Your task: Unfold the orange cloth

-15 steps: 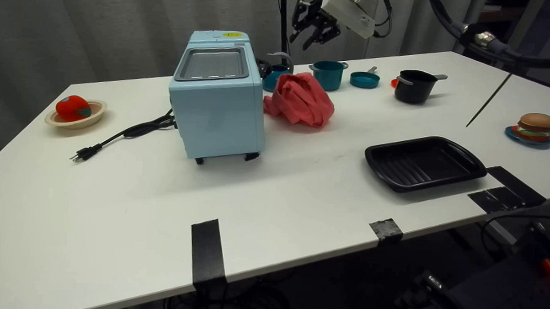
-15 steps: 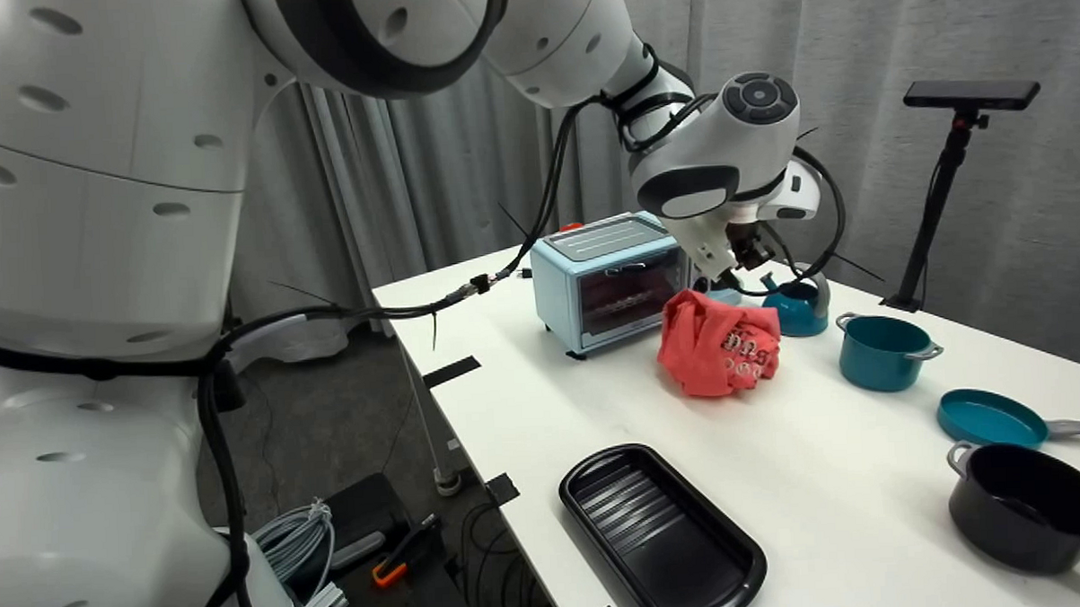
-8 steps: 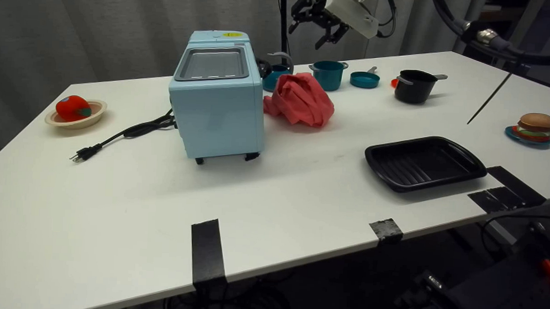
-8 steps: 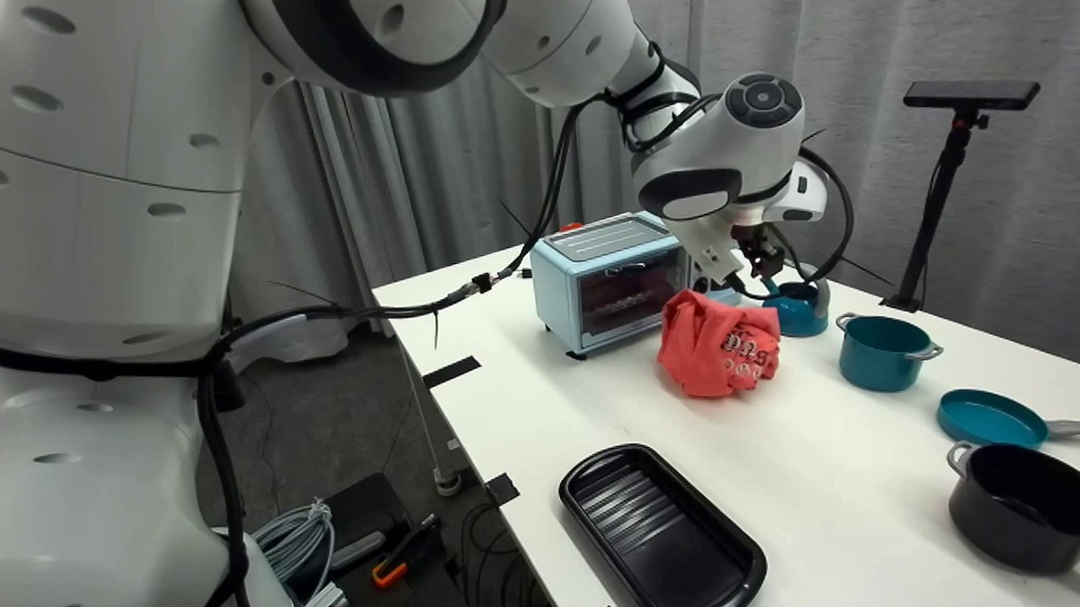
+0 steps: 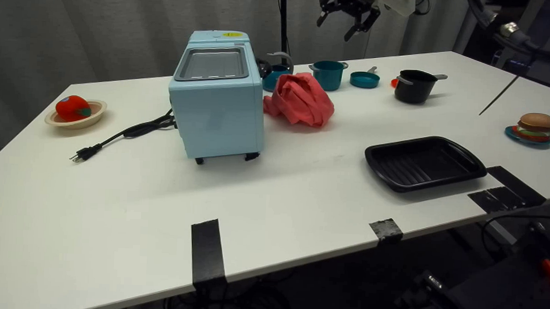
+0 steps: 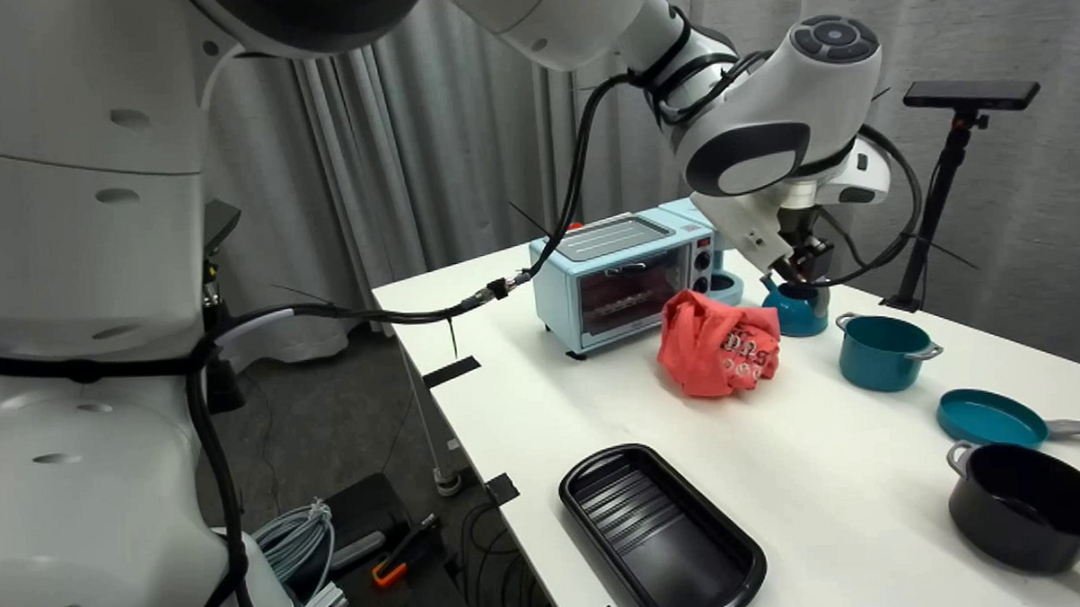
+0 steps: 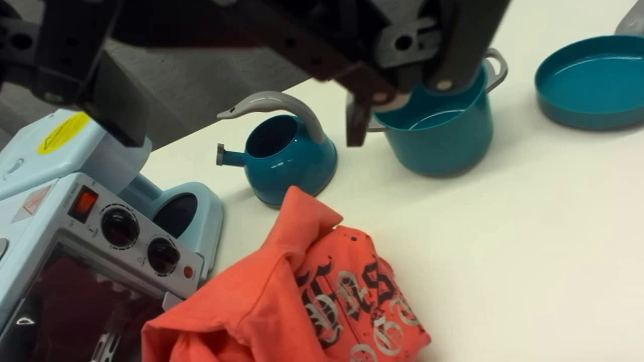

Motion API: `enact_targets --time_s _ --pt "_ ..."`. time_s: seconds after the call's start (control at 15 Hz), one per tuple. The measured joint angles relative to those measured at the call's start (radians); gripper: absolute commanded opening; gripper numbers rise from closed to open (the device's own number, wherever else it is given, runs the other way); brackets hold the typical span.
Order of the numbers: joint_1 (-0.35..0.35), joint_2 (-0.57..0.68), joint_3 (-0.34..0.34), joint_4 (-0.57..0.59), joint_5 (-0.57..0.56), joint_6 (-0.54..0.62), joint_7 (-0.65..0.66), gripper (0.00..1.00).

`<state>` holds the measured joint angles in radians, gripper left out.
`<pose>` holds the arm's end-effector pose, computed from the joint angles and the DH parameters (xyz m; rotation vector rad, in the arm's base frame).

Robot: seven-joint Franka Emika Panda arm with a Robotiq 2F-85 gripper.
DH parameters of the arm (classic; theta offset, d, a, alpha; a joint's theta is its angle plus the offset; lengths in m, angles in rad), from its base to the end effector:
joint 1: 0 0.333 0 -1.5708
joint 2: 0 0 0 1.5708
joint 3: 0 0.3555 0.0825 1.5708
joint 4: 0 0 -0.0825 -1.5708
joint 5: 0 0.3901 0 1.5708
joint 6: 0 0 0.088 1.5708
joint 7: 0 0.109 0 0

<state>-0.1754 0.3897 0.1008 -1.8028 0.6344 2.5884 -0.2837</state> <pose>0.6942 -0.0702 0.4017 -2.6527 0.3839 -0.6233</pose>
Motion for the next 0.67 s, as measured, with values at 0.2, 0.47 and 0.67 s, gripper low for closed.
enact_targets --time_s 0.2,0.47,0.67 --pt "-0.005 -0.052 -0.05 -0.003 -0.048 -0.116 0.031 1.0" --pt "-0.009 -0.073 -0.058 -0.013 -0.052 -0.14 0.032 1.0" --pt "-0.009 -0.073 -0.058 -0.015 -0.052 -0.14 0.032 1.0"
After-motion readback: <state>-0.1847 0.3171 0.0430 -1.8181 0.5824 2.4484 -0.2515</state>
